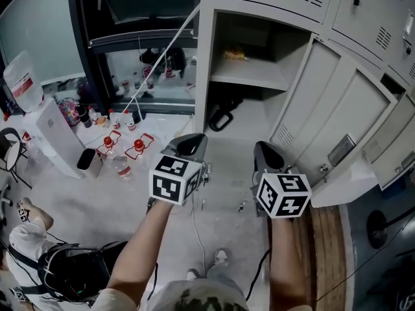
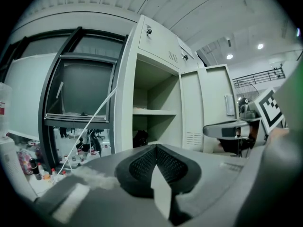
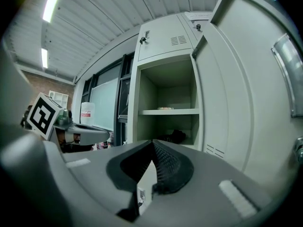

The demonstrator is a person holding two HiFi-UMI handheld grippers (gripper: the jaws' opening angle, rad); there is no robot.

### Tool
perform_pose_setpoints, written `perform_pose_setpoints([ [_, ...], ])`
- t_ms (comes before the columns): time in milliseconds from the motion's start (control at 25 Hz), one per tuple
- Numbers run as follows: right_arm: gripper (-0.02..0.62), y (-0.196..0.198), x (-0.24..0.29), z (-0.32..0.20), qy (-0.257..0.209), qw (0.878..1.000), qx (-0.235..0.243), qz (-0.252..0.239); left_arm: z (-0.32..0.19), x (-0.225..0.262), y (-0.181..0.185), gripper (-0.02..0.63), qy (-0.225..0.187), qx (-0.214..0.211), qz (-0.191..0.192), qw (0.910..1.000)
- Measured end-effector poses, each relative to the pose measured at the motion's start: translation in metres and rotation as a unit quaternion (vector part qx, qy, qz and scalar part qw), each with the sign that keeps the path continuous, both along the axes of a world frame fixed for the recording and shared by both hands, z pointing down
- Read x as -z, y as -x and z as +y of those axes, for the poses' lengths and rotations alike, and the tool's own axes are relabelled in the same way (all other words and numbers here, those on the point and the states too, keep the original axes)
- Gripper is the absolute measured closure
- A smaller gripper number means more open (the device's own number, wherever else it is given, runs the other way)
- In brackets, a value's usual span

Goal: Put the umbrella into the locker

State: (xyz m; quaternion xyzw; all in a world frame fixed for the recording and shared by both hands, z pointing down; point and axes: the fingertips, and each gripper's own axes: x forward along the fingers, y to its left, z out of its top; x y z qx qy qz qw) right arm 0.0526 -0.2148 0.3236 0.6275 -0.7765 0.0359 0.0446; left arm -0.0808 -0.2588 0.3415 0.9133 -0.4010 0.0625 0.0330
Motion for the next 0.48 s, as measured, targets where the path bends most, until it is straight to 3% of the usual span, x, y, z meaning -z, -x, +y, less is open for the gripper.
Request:
perform_pose_setpoints([
  [480,0.597,0.0029,0.0066,0.0027,-0.007,1.000,0.005,0.002,0.0022,0.0043,-0.0016,0.600,-0.001,0.002,-0.002,1.0000],
])
